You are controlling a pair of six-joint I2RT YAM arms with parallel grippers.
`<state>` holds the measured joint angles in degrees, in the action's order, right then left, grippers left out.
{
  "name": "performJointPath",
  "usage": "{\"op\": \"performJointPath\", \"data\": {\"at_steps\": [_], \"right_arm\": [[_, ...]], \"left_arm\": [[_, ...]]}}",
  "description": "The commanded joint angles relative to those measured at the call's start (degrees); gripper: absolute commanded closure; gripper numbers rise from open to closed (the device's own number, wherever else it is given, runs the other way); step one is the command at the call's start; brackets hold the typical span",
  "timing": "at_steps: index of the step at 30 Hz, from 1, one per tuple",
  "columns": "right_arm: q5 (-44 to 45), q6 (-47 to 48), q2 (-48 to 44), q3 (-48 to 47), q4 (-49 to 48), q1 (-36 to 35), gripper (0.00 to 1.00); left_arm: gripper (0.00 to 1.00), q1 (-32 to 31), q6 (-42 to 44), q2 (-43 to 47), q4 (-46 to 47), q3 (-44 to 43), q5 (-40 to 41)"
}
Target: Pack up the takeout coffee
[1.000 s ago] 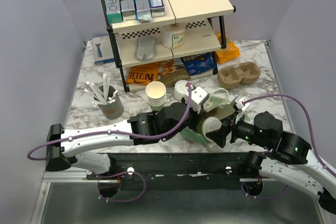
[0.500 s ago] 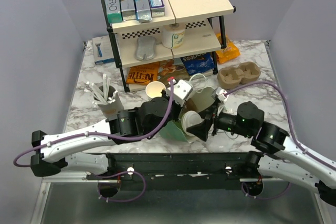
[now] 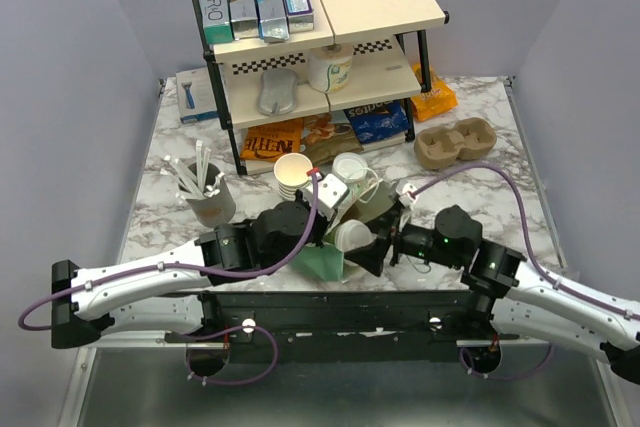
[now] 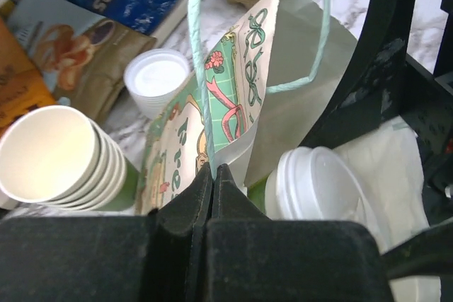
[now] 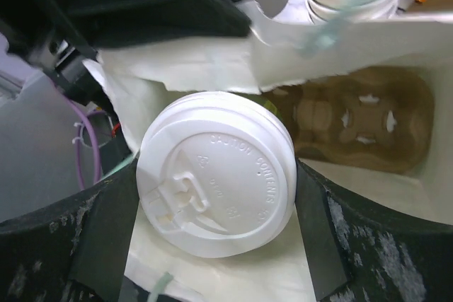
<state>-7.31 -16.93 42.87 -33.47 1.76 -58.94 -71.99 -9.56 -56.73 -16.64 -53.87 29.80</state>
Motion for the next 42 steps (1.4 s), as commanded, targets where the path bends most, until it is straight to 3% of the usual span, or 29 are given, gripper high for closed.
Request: {"op": "performJointPath", "data": {"at_steps": [1,4,11,20,28,35,42], "right_arm": [[1.4,-0.3,-8.8,4.6,4.6,-0.4,0.39],[0.8,-0.6,-12.9,8.2,7.6,-0.4,0.39],[3.5,1.6,-21.2,12.3,8.1,-0.4,0.39],[17.2,1.8,-21.6,13.0,8.1,-0.4,0.42],[22.0,6.6,-22.4,15.7,-6.0,-0.5,0.43],[20.4,8.6,-19.5,19.0,-17.1,-0.6,0.42],[18.9,7.3,-15.7,21.7,-28.3,-0.9,0.43]], "left_arm": [[1.0,-0.2,-6.5,2.7,5.1,3.4,-9.4],[1.0,-0.3,-9.2,2.1,8.5,5.3,-13.7],[1.0,-1.9,-13.4,-1.5,9.5,4.8,-15.6],[1.0,-3.7,-13.3,2.8,4.3,4.2,-12.7],[1.0,-3.7,-15.5,1.4,6.0,3.2,-10.1],[1.0,-3.7,-17.2,1.5,7.9,4.1,-9.5],[1.0,-3.7,-21.6,3.4,10.0,5.2,-1.6]]}}
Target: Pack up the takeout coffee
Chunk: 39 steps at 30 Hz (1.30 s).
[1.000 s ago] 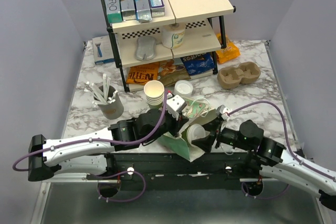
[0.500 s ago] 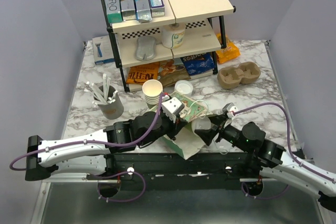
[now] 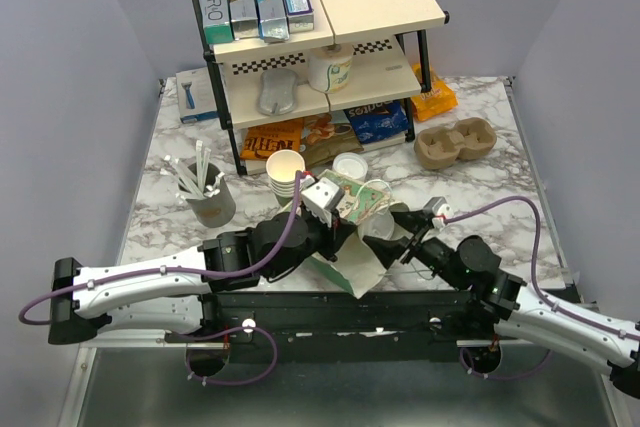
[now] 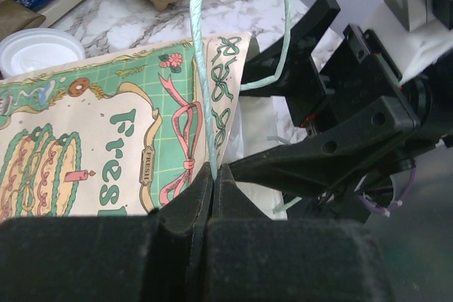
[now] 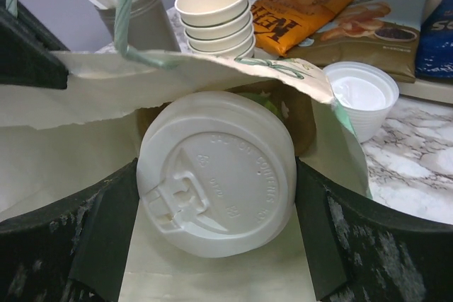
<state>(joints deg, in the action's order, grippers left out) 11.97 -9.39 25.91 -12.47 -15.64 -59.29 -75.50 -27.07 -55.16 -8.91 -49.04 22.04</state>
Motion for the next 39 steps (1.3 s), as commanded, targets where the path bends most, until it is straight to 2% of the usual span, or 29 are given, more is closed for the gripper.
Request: {"op": "performJointPath", "data": {"at_steps": [1,7,10,14,18,21,25,29,36,39], "right_arm": [[-0.9,-0.4,2.6,0.3,-10.6,-0.7,0.44],[0.6,-1.2,8.5,-0.4,-14.0,-1.3,0.44],[3.1,-2.7,14.5,-3.3,-13.8,-1.4,0.44],[3.2,-4.2,20.0,-4.4,-18.8,-1.5,0.44],[7.7,-4.8,24.4,-7.5,-17.5,-1.6,0.44],[6.1,-6.3,26.4,-6.6,-23.3,-1.5,0.44],[10.3,-9.1,32.4,-10.5,-18.1,-1.6,0.44],[11.2,-9.2,35.0,-8.4,-23.8,-1.6,0.44],[11.6,-8.5,40.1,-8.7,-25.9,-1.5,0.44],[10.7,-5.7,43.8,-7.1,-31.6,-1.6,0.41]], "left_arm": [[1.0,-0.2,-4.7,1.8,2.0,0.0,7.6],[1.0,-0.1,-6.0,1.2,1.0,-0.4,8.0],[1.0,-0.1,-5.8,1.5,2.7,0.5,6.5],[1.0,-0.1,-5.8,1.5,2.8,0.3,6.2],[1.0,-0.1,-6.2,1.7,2.8,0.7,5.7],[1.0,-0.1,-6.4,1.6,3.7,1.3,5.3],[1.0,-0.2,-6.9,1.8,3.0,1.0,5.6],[1.0,0.0,-7.5,2.7,2.1,1.5,6.9],[1.0,0.3,-8.3,3.7,1.7,1.7,7.2],[1.0,0.3,-8.8,4.2,1.1,1.9,8.0]]}}
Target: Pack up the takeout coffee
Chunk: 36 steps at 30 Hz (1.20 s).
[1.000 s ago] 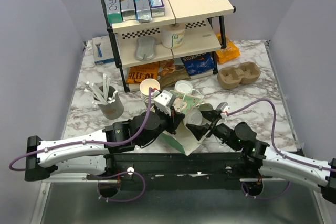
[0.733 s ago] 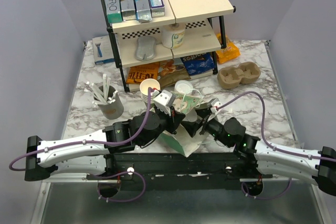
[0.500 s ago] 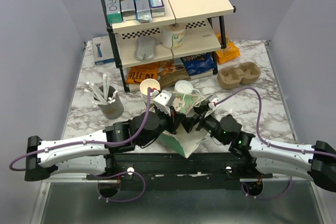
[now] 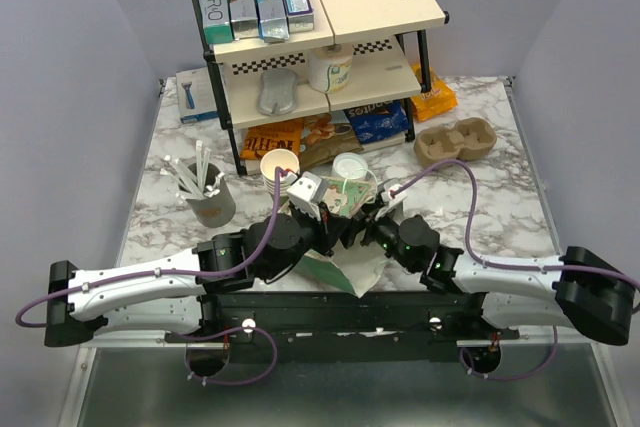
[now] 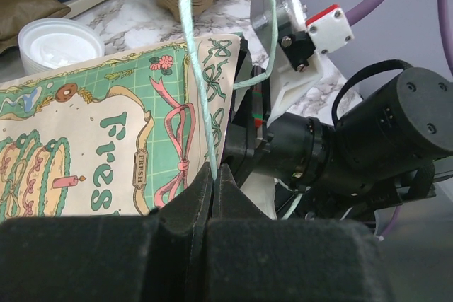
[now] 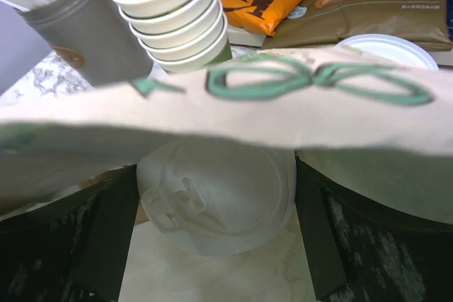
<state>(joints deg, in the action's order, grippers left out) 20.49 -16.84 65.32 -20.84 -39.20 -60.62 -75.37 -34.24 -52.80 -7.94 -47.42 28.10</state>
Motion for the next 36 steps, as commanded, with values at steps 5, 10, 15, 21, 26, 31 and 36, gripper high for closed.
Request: {"op": "performJointPath", "data": {"at_steps": [5,10,15,21,26,31,36], "right_arm": [[-0.4,0.8,7.5,2.6,-13.6,-0.2,0.41],[-1.2,1.4,8.1,4.1,-20.3,-0.4,0.41],[-1.9,1.6,9.9,1.0,-17.1,-0.4,0.4],[2.2,1.9,14.5,-2.9,-16.2,-0.8,0.38],[3.8,1.5,19.5,-5.3,-14.2,-1.6,0.38],[8.5,1.9,17.6,-5.2,-9.0,-2.9,0.38],[13.3,-3.5,14.9,-9.2,6.5,-3.2,0.37]], "left_arm": [[1.0,0.4,-2.3,2.3,-0.2,0.6,2.3],[1.0,0.5,-2.8,3.0,0.0,1.3,1.7],[1.0,0.6,-3.7,3.6,-0.7,1.5,1.4],[1.0,0.7,-5.7,5.4,-2.1,1.9,2.2],[1.0,0.8,-6.3,6.9,-2.5,2.4,2.7],[1.0,0.8,-7.0,7.9,-2.9,2.6,2.1],[1.0,0.7,-7.0,8.8,-2.8,1.9,1.1]]}}
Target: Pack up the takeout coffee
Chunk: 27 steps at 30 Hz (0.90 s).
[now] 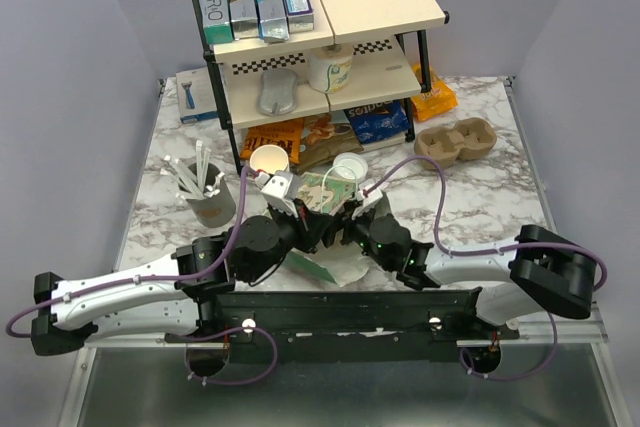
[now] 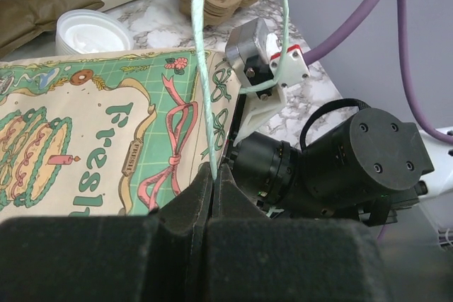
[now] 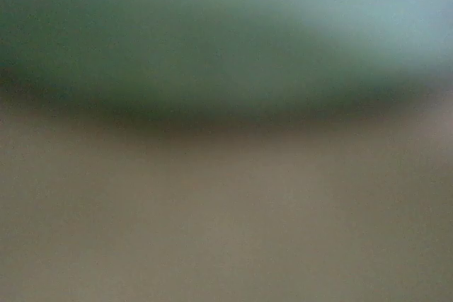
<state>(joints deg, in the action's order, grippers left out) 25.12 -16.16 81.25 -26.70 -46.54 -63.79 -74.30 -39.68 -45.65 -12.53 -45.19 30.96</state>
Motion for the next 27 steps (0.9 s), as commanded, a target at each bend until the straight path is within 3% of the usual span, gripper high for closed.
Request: {"op": "performJointPath", "data": {"at_steps": [1,9,15,16,22,27], "right_arm": [[9.1,-5.4,-0.7,-3.9,17.9,0.0,0.37],[8.9,-10.7,1.0,-2.8,24.7,0.0,0.36],[5.2,-7.2,-3.9,-7.6,29.9,0.0,0.37],[5.3,-7.6,-4.3,-10.2,39.5,-0.1,0.37],[1.0,-11.2,-4.8,-24.3,65.5,-0.1,0.36],[-6.1,-11.5,-1.8,-28.0,76.1,-0.1,0.34]], "left_arm": [[1.0,-0.3,-1.5,1.8,1.6,-0.3,-2.0],[1.0,-0.4,-6.7,4.9,-5.1,0.0,-0.5],[1.0,-0.3,-4.4,5.0,-3.6,-2.3,0.1],[1.0,-0.3,-3.7,4.5,-3.5,-3.1,-0.3],[1.0,-0.2,-2.7,0.0,-1.5,-9.2,-5.7],[1.0,1.3,-7.3,-0.3,-4.3,-9.9,-7.1]]}}
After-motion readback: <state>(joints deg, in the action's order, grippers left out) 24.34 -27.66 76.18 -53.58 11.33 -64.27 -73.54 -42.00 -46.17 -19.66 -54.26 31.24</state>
